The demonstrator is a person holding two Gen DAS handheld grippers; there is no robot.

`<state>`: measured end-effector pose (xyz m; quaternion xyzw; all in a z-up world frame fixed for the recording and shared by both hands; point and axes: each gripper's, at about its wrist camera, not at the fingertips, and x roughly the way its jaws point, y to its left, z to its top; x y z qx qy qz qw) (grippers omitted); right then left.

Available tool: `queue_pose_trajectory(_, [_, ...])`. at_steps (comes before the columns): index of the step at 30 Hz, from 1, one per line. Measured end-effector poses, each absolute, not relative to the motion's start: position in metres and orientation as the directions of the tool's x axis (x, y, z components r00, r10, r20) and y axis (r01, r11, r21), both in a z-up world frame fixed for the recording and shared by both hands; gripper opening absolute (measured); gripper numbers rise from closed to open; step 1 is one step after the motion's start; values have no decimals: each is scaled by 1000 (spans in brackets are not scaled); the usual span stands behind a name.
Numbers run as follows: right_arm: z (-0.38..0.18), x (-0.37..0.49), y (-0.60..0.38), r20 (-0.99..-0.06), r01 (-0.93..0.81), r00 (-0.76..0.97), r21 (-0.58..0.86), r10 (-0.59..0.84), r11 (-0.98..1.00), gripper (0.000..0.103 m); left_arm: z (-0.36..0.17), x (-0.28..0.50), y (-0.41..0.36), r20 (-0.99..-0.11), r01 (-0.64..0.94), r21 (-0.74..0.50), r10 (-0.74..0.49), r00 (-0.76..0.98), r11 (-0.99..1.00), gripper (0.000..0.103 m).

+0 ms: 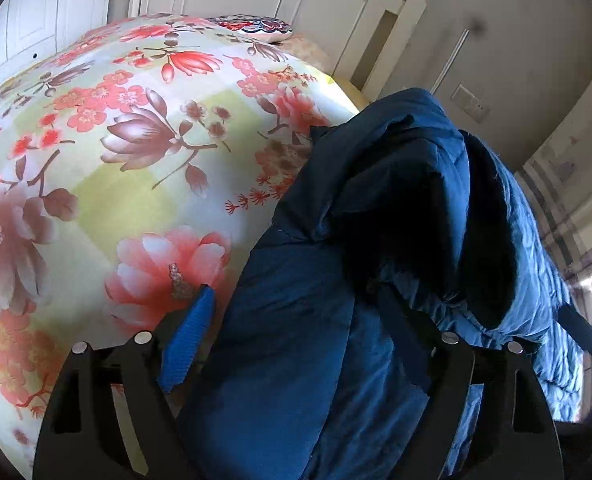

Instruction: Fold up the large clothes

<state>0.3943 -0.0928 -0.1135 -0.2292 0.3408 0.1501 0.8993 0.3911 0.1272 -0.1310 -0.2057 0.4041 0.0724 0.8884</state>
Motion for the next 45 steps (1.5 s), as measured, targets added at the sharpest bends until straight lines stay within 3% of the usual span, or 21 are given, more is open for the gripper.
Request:
queue_pose_trajectory(4, [-115, 412, -60, -681, -469, 721, -345, 126, 813, 75, -132, 393, 128, -747, -289, -311, -44, 664, 905, 83])
queue_pose_trajectory(6, [-113, 423, -61, -695, -480, 701, -295, 160, 826, 62, -131, 392, 127, -746, -286, -312, -47, 664, 906, 84])
queue_pose_trajectory(8, [-102, 424, -78, -673, -498, 697, -206, 248, 842, 26, -131, 391, 127, -746, -283, -313, -50, 664, 907, 86])
queue_pose_trajectory(10, [-81, 415, -112, -604, -459, 730, -86, 321, 884, 21, -131, 392, 127, -747, -284, -311, -49, 663, 907, 86])
queue_pose_trajectory(16, [-57, 386, -270, -390, -218, 826, 445, 407, 869, 20, -132, 394, 124, -757, -285, -285, -33, 653, 915, 87])
queue_pose_trajectory(18, [-82, 384, -311, -403, -111, 821, 584, 406, 804, 20, -132, 394, 124, -758, -286, -283, -31, 652, 915, 87])
queue_pose_trajectory(22, [-139, 385, -356, -516, 108, 783, 662, 347, 742, 25, -132, 393, 125, -756, -292, -286, -28, 654, 913, 87])
queue_pose_trajectory(24, [-154, 384, -367, -477, 113, 784, 740, 399, 663, 27, -131, 390, 128, -749, -303, -301, -28, 662, 904, 87])
queue_pose_trajectory(27, [-151, 385, -368, -473, 109, 786, 740, 398, 664, 37, -124, 376, 134, -696, -298, -340, -25, 718, 892, 87])
queue_pose_trajectory(29, [-152, 386, -367, -469, 105, 785, 744, 404, 660, 37, -107, 358, 132, -603, -269, -341, 10, 797, 901, 86])
queue_pose_trajectory(31, [-155, 382, -370, -460, 104, 787, 755, 411, 647, 37, -84, 333, 119, -452, -225, -286, 76, 889, 931, 86])
queue_pose_trajectory(33, [-154, 380, -373, -461, 98, 788, 749, 409, 656, 33, -75, 322, 109, -380, -196, -252, 89, 921, 948, 88])
queue_pose_trajectory(34, [-152, 380, -372, -458, 84, 788, 741, 410, 666, 20, -75, 322, 103, -376, -176, -229, 79, 923, 958, 88])
queue_pose_trajectory(35, [-149, 376, -375, -457, 72, 791, 729, 406, 681, 17, -76, 324, 100, -390, -172, -217, 76, 918, 961, 88])
queue_pose_trajectory(40, [-99, 346, -360, -353, -75, 847, 662, 398, 746, 14, -80, 330, 112, -441, -223, -248, 95, 893, 943, 88])
queue_pose_trajectory(43, [-97, 336, -370, -380, -26, 846, 670, 373, 742, 14, -82, 332, 122, -461, -246, -274, 98, 882, 930, 88])
queue_pose_trajectory(45, [-118, 338, -380, -458, 62, 819, 669, 345, 741, 14, -85, 335, 121, -475, -254, -274, 99, 875, 928, 88])
